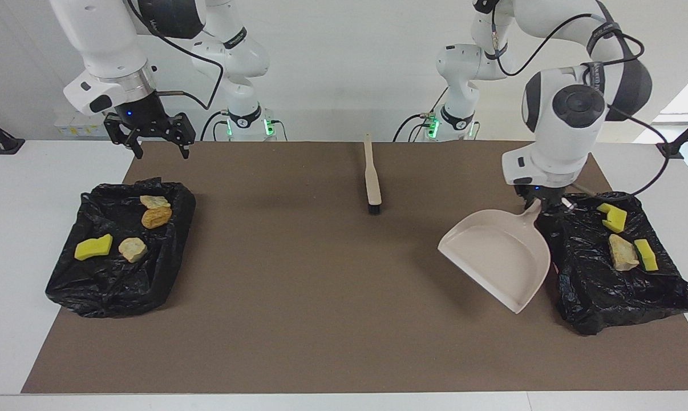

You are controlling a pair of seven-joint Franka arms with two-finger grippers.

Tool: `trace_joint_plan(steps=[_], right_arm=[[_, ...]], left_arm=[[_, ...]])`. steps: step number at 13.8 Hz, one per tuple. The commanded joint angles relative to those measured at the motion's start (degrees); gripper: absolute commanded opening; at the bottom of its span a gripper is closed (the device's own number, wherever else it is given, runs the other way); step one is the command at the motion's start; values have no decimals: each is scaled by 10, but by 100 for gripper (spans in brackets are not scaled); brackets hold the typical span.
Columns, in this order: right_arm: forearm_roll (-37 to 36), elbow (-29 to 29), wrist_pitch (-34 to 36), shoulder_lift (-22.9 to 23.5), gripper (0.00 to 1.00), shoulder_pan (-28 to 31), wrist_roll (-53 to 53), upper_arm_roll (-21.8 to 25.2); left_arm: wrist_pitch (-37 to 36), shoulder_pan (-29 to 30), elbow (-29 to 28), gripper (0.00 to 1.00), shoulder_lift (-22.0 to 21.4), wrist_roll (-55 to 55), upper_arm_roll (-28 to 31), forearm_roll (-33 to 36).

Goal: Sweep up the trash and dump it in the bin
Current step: 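Bring the dustpan back and lower it onto the mat with the left gripper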

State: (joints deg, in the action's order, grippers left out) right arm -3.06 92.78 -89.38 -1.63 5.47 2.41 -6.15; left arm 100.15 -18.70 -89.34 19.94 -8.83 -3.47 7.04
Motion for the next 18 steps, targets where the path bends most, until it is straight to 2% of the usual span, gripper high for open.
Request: trace_joint_plan(steps=[1, 4, 7, 13, 18], right_arm=[[11, 49, 2, -39, 100, 2, -4, -4], [11, 50, 3, -40, 100, 2, -4, -4], [11, 50, 7, -40, 100, 2, -3, -4], [11, 50, 7, -40, 100, 3, 0, -4], [11, 50, 7, -41, 100, 3, 0, -4]], left_arm=[[32, -48, 24, 0, 27, 131, 12, -27], [48, -89, 57, 0, 58, 248, 12, -47], [76, -118, 56, 0, 62, 346, 12, -75], [97, -155, 53, 0, 92, 383, 12, -73], [101, -147, 51, 0, 92, 381, 12, -77]])
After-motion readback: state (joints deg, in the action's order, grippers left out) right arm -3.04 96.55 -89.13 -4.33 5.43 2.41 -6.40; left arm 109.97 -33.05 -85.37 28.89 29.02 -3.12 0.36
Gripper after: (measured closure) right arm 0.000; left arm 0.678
